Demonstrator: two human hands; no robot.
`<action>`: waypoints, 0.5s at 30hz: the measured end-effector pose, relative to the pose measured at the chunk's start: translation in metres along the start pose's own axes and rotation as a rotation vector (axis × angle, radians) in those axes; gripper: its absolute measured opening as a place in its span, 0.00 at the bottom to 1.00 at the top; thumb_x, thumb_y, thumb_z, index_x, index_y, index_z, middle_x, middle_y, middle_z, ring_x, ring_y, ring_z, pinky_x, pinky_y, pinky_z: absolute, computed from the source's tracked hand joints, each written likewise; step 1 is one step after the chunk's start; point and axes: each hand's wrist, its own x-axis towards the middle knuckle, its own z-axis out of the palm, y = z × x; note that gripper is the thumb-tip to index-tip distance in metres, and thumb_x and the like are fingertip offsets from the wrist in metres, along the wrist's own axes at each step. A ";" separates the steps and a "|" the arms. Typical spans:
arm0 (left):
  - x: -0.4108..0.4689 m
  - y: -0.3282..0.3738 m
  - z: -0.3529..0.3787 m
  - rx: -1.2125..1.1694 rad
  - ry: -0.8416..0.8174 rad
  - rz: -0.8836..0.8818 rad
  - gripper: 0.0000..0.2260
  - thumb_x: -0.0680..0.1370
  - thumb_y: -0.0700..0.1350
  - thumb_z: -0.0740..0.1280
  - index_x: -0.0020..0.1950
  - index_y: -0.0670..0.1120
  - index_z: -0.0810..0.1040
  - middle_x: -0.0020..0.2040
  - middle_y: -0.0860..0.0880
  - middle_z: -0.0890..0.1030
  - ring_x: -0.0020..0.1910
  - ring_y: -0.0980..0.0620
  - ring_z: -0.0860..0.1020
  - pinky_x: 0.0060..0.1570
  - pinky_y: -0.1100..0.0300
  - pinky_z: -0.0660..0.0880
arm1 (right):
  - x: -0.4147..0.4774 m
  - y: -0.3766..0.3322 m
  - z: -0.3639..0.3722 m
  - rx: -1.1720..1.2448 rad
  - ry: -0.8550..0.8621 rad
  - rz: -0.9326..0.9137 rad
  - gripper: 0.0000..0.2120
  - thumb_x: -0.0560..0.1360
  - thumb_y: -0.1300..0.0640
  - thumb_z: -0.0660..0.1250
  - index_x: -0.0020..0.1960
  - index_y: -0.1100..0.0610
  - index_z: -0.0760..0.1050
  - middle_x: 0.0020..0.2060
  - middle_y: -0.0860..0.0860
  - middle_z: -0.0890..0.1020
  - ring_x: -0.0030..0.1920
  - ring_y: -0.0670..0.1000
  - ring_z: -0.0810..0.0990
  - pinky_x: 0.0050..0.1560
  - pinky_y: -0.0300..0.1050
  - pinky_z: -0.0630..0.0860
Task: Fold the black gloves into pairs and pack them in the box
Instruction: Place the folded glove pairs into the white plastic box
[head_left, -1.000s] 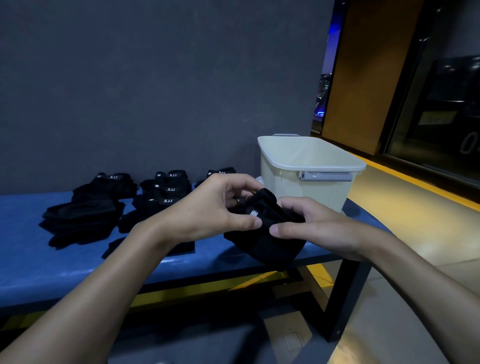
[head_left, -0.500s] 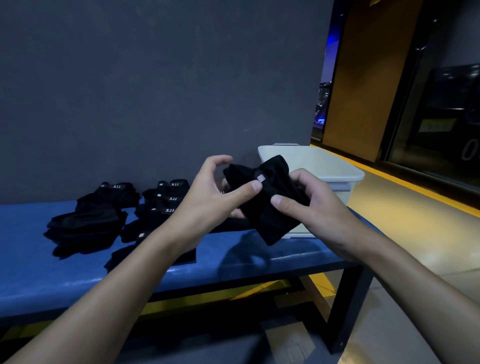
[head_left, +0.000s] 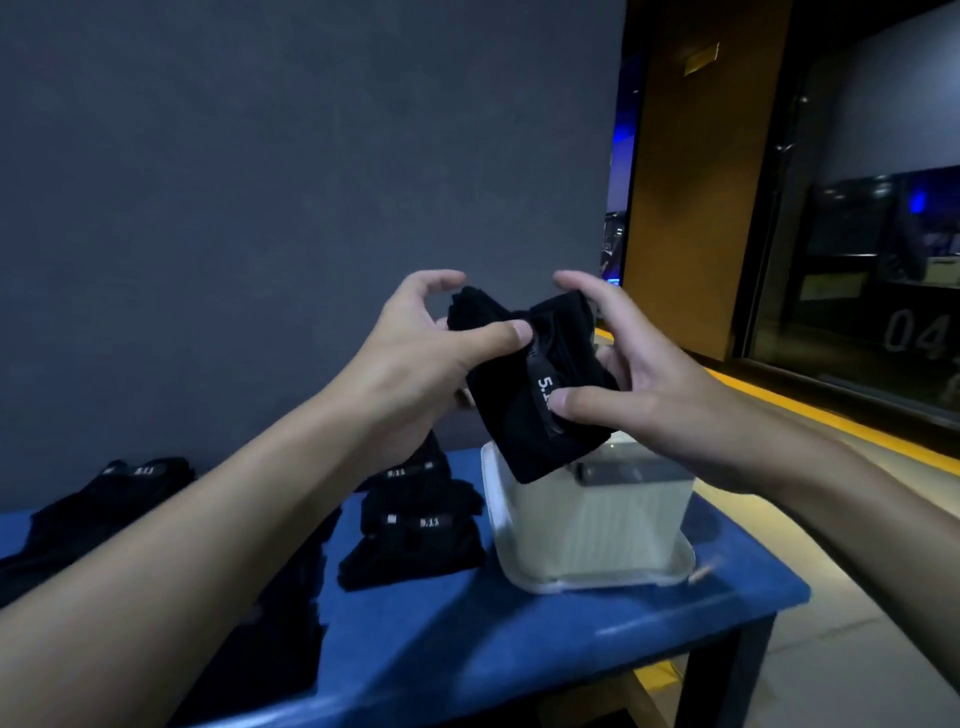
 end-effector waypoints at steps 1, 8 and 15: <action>0.011 0.001 0.003 0.020 -0.004 0.005 0.29 0.73 0.38 0.75 0.69 0.50 0.66 0.38 0.52 0.86 0.49 0.43 0.85 0.56 0.38 0.78 | 0.009 0.005 -0.007 -0.022 0.005 -0.022 0.37 0.76 0.66 0.68 0.74 0.40 0.57 0.58 0.57 0.79 0.58 0.57 0.78 0.61 0.53 0.75; 0.079 -0.016 0.015 0.099 0.005 -0.018 0.30 0.71 0.40 0.77 0.69 0.47 0.67 0.50 0.43 0.81 0.47 0.45 0.85 0.49 0.47 0.82 | 0.057 0.047 -0.043 -0.086 0.009 -0.011 0.33 0.75 0.62 0.71 0.72 0.39 0.62 0.64 0.43 0.74 0.65 0.43 0.74 0.61 0.51 0.78; 0.118 -0.052 -0.006 0.443 -0.080 0.043 0.22 0.75 0.50 0.74 0.65 0.50 0.70 0.56 0.43 0.81 0.53 0.46 0.83 0.48 0.53 0.80 | 0.083 0.080 -0.057 -0.060 0.065 0.214 0.31 0.73 0.66 0.72 0.68 0.44 0.68 0.58 0.50 0.78 0.58 0.49 0.80 0.48 0.55 0.83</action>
